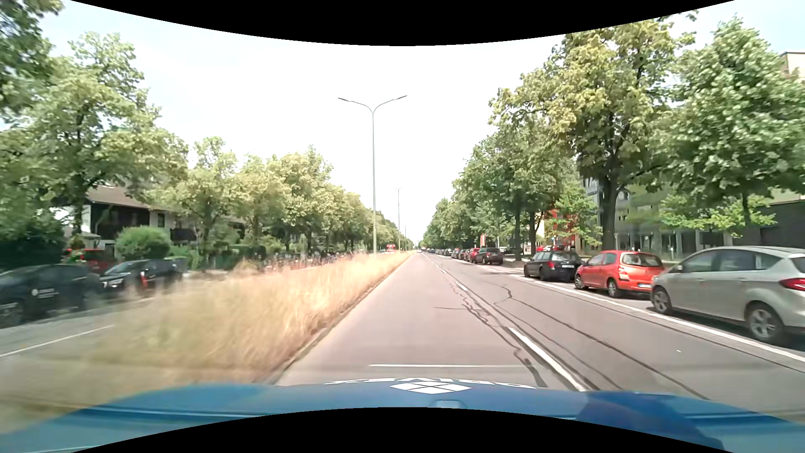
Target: Follow the waypoints while adhering to traffic rules and regulations
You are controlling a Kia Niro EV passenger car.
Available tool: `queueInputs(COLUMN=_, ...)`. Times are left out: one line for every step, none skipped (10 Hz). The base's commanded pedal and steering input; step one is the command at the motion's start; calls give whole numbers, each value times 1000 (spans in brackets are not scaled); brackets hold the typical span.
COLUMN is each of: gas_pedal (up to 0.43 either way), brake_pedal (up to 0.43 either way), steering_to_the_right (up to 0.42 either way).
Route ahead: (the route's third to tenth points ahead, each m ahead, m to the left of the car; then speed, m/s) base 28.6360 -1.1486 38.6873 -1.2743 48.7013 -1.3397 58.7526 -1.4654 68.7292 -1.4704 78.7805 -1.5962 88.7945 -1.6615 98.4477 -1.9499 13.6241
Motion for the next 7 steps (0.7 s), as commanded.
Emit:
queueInputs(gas_pedal=189, brake_pedal=0, steering_to_the_right=-1)
queueInputs(gas_pedal=189, brake_pedal=0, steering_to_the_right=-1)
queueInputs(gas_pedal=189, brake_pedal=0, steering_to_the_right=-2)
queueInputs(gas_pedal=189, brake_pedal=0, steering_to_the_right=-2)
queueInputs(gas_pedal=189, brake_pedal=0, steering_to_the_right=-2)
queueInputs(gas_pedal=189, brake_pedal=0, steering_to_the_right=-3)
queueInputs(gas_pedal=189, brake_pedal=0, steering_to_the_right=-3)
